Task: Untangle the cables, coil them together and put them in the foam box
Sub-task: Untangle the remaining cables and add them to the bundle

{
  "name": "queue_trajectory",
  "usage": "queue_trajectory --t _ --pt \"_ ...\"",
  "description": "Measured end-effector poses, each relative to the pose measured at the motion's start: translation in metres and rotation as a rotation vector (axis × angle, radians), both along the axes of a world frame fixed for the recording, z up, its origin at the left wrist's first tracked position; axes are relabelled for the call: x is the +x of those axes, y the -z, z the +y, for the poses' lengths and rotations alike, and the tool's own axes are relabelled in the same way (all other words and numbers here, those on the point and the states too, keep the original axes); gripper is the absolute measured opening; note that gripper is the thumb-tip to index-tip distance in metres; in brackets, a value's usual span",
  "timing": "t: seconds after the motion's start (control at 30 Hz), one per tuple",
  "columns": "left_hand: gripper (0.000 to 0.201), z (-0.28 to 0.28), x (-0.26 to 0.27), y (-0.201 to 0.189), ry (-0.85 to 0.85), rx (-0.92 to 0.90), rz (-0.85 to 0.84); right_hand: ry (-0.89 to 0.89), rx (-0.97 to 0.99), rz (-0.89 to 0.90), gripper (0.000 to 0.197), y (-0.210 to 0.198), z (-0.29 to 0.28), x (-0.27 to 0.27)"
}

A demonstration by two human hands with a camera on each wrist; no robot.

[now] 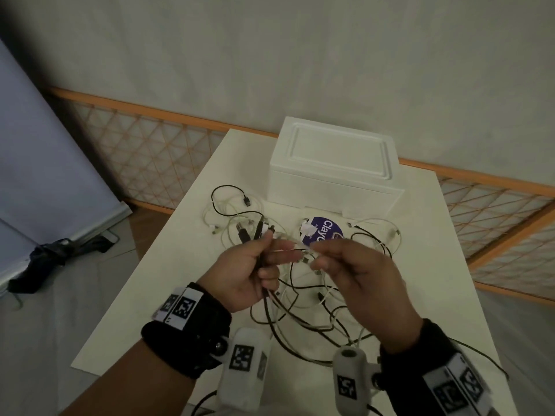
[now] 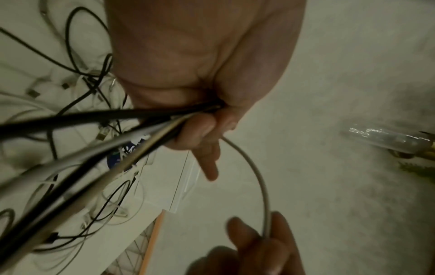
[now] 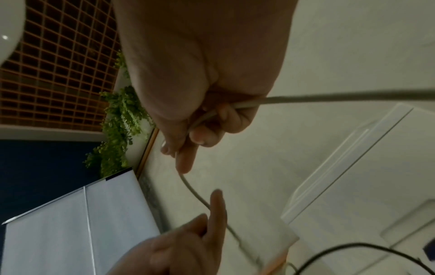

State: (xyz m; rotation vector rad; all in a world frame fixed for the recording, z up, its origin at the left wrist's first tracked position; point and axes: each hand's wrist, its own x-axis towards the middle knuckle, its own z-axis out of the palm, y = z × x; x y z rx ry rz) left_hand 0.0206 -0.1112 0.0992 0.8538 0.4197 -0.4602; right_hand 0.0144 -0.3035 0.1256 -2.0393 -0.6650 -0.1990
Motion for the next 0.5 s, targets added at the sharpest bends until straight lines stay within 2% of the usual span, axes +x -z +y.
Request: queue_trajectory --t 0.13,0.23,0.37,0.5 --pt "0.035 0.002 0.001 0.011 -0.208 -0.148 -0.008 -0.096 -0.272 0.080 0.034 0.019 0.005 -0.009" --pt "0.031 0.015 0.003 0.020 -0.342 -0.162 -0.008 -0.139 -0.460 0.086 0.039 0.035 -0.002 -0.018" --pt "0.035 0.047 0.005 0.037 -0.502 -0.075 0.038 0.004 -0.540 0.120 0.029 0.040 -0.034 -0.010" --pt "0.038 0.089 0.001 0.060 -0.543 -0.028 0.096 0.215 -0.547 0.115 0.035 0.031 -0.078 0.008"
